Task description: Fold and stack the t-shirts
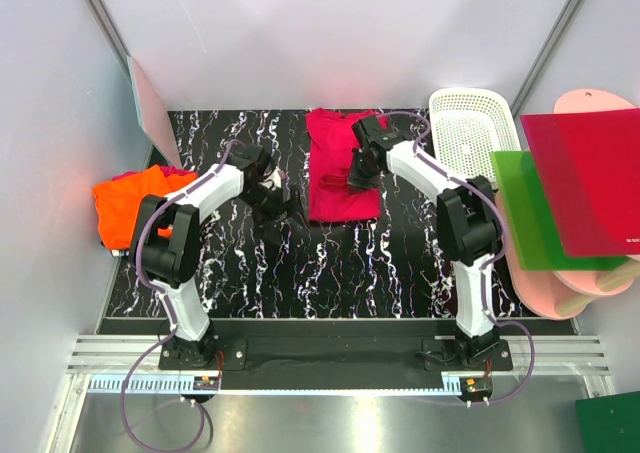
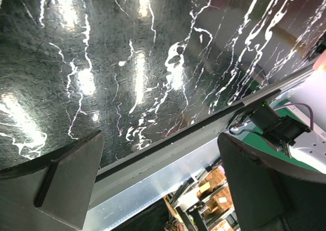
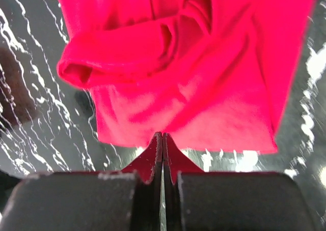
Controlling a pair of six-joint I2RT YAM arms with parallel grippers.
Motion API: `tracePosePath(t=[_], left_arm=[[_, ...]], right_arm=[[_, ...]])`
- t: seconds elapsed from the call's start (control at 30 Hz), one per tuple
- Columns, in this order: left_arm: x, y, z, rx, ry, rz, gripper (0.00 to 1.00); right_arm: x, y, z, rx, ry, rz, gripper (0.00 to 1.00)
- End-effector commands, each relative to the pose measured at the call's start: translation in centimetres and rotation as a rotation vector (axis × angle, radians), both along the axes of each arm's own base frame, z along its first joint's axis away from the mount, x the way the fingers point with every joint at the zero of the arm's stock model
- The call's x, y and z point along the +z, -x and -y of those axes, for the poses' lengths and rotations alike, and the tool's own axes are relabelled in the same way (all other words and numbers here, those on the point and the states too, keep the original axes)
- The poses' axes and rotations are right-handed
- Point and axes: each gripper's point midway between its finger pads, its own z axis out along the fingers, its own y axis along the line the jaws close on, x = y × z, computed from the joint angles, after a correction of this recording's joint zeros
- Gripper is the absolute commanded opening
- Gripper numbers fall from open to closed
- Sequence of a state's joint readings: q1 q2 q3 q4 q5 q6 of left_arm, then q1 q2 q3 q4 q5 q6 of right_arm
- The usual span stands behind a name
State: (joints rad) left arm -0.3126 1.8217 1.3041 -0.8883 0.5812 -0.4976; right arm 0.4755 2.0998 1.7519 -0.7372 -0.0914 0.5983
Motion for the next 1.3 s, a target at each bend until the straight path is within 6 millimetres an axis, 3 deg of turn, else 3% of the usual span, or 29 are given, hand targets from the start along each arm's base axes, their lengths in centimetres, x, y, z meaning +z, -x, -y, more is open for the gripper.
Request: tracePosePath(t=[0.0,0.03,0.07,0.1,0.13,0.17,0.2,0.23,0.27,0.33,0.37,0.5,0.53,0.57,0.6,0.63,0.67,0.7,0.73,0.77,0.8,0.83,0.87,0.9,0.93,0.97,1.03,1.27], left_arm=[[1.0,-0.4,-0.2,0.006,-0.006,0.059,0.99],[1.0,-0.3,-0.2,0.006,-0.006,0.058,0.99],[0.9,-0.2,-0.3,0.009,-0.010,0.054,0.99],[0.8,-0.1,-0.4,0.011,-0.014,0.051,0.99],[0.7,-0.1,-0.4,0.013,-0.016,0.049,0.99],[0.5,0.1,-0.5,0.014,-0.020,0.040,0.99],[0.5,0.2,-0.5,0.017,-0.021,0.037,0.99],[0.5,0.3,-0.5,0.021,-0.021,0.035,0.99],[0.5,0.3,-0.5,0.019,-0.022,0.037,0.99],[0.6,0.2,-0.4,0.014,-0.020,0.046,0.99],[0.9,-0.1,-0.2,0.008,-0.018,0.060,0.99],[0.9,-1.2,0.8,-0.010,-0.011,0.079,0.99],[0.8,-1.6,0.9,-0.003,-0.018,0.084,0.99],[1.0,-2.4,1.1,0.003,-0.015,0.101,0.99],[0.5,-2.8,1.4,0.010,-0.013,0.095,0.99],[0.4,-3.4,1.7,0.025,-0.006,0.097,0.99],[0.0,-4.5,2.3,0.034,0.004,0.113,0.99],[-0.3,-5.1,2.5,0.045,0.009,0.114,0.99],[-0.5,-5.6,3.0,0.061,0.018,0.110,0.99],[-1.1,-6.7,3.7,0.062,0.030,0.114,0.99],[-1.4,-7.2,3.9,0.067,0.031,0.113,0.99],[-1.6,-7.7,4.3,0.071,0.032,0.110,0.99],[-2.3,-8.4,4.8,0.066,0.027,0.112,0.99],[-2.6,-8.9,4.9,0.070,0.018,0.115,0.99],[-2.9,-9.2,5.1,0.067,0.009,0.120,0.99],[-3.4,-9.9,4.9,0.076,-0.015,0.131,0.99],[-3.9,-10.8,4.7,0.091,-0.048,0.151,0.99],[-6.8,-11.8,5.5,0.115,-0.053,0.104,0.98]], right_arm=[[-0.4,-3.0,-2.1,0.015,-0.046,0.048,0.00],[0.4,-4.2,-2.6,0.016,-0.053,0.082,0.00],[-1.1,-4.9,-2.5,0.006,-0.024,0.070,0.00],[-1.3,-5.6,-2.5,0.000,-0.011,0.079,0.00],[0.1,-7.3,-2.9,-0.011,-0.019,0.127,0.00],[-1.9,-7.6,-2.5,-0.022,0.028,0.098,0.00],[-1.8,-8.4,-2.3,-0.030,0.040,0.107,0.00],[0.1,-10.1,-2.7,-0.049,0.037,0.168,0.00],[-0.9,-10.8,-1.8,-0.073,0.091,0.175,0.00],[0.8,-12.4,-1.4,-0.108,0.120,0.245,0.00],[1.0,-13.2,-0.2,-0.152,0.180,0.281,0.00],[3.6,-14.1,2.9,-0.223,0.318,0.375,0.00],[3.5,-13.7,3.7,-0.235,0.351,0.370,0.00],[5.8,-13.4,4.9,-0.269,0.374,0.408,0.00],[6.6,-12.9,5.4,-0.278,0.386,0.415,0.01],[5.9,-11.8,6.1,-0.277,0.415,0.389,0.03],[8.8,-11.1,6.9,-0.303,0.405,0.428,0.05],[9.6,-10.4,7.4,-0.310,0.406,0.433,0.09],[8.4,-9.1,8.2,-0.307,0.428,0.398,0.10],[11.1,-8.1,8.4,-0.313,0.384,0.435,0.24],[11.3,-7.3,8.7,-0.314,0.368,0.432,0.43],[9.6,-5.9,9.6,-0.317,0.372,0.384,0.71],[11.1,-4.7,9.9,-0.327,0.320,0.391,0.83],[10.6,-3.8,10.3,-0.339,0.299,0.364,0.92],[8.4,-2.5,11.7,-0.380,0.280,0.293,0.96],[8.6,-1.5,11.0,-0.366,0.183,0.261,0.97],[6.0,0.4,11.1,-0.370,0.101,0.169,0.96],[-0.5,4.0,6.0,-0.318,-0.151,-0.112,0.93]])
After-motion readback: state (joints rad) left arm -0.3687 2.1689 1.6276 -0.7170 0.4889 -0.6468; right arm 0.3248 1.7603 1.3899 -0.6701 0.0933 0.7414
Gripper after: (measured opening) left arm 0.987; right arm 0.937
